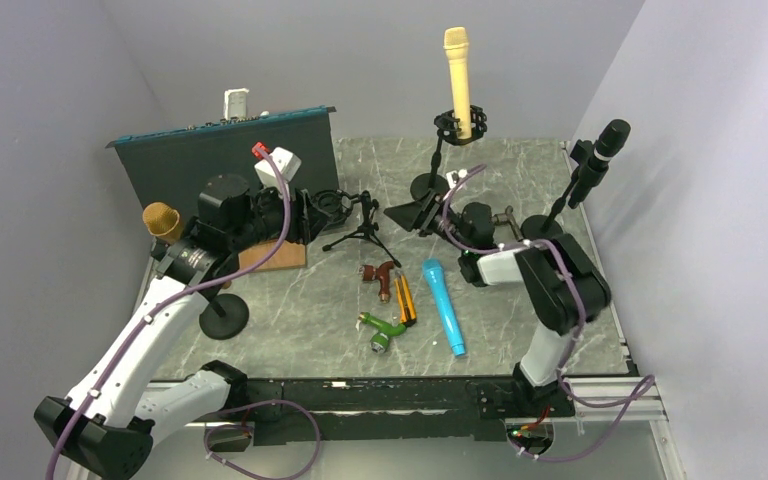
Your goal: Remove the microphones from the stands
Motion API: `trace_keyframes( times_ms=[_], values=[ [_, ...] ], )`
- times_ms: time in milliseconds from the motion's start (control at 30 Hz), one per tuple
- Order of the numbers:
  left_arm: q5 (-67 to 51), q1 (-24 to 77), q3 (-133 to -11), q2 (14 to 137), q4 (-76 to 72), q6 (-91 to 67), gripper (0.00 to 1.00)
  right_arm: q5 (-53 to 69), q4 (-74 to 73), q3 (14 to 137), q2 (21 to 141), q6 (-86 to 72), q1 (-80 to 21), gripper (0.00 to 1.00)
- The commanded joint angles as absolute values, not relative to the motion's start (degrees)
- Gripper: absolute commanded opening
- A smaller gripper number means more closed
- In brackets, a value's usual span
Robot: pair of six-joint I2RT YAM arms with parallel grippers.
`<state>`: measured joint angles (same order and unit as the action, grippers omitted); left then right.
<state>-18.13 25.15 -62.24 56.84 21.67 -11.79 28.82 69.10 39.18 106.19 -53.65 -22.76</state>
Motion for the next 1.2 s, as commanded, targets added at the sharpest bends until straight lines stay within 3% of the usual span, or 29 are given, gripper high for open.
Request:
trace_keyframes(
  times_ms=[0, 133, 367, 533, 667, 867, 1067, 1167],
  values=[
    [-18.5, 25.0, -62.4, 55.4, 19.2, -12.1, 0.54, 24.4, 48.0, 41.7, 95.4, -49.0, -23.3, 0.65],
    [-18.7, 25.0, -62.3, 54.9, 19.0, -12.2, 0.54, 21.8, 36.0, 43.7, 90.2, -45.0, -25.6, 0.65],
    [-18.7, 25.0, -62.1, 54.3, 18.7, -12.3, 0.54, 3.3, 21.5, 48.0, 88.2, -28.1, -36.4, 0.66],
    [-18.8, 25.0, -62.2, 54.4, 18.8, -12.4, 0.54, 0.1, 21.9, 48.2, 91.8, -16.7, -37.1, 0.62],
    [-19.4, 25.0, -62.3, 54.2, 18.7, -12.5, 0.54, 4.1, 27.6, 46.8, 95.8, -8.4, -37.1, 0.6],
    [-19.2, 24.9, -62.4, 54.6, 19.0, -12.4, 0.54, 5.9, 32.6, 48.1, 100.8, -7.2, -37.5, 0.55],
    [-19.7, 25.0, -62.4, 54.6, 18.8, -12.3, 0.54, 0.2, 36.8, 49.0, 105.4, -9.9, -37.8, 0.4],
    [-19.9, 25.0, -62.2, 54.4, 18.5, -12.6, 0.54, -4.0, 35.1, 51.7, 108.1, -10.6, -37.8, 0.24]
  ],
)
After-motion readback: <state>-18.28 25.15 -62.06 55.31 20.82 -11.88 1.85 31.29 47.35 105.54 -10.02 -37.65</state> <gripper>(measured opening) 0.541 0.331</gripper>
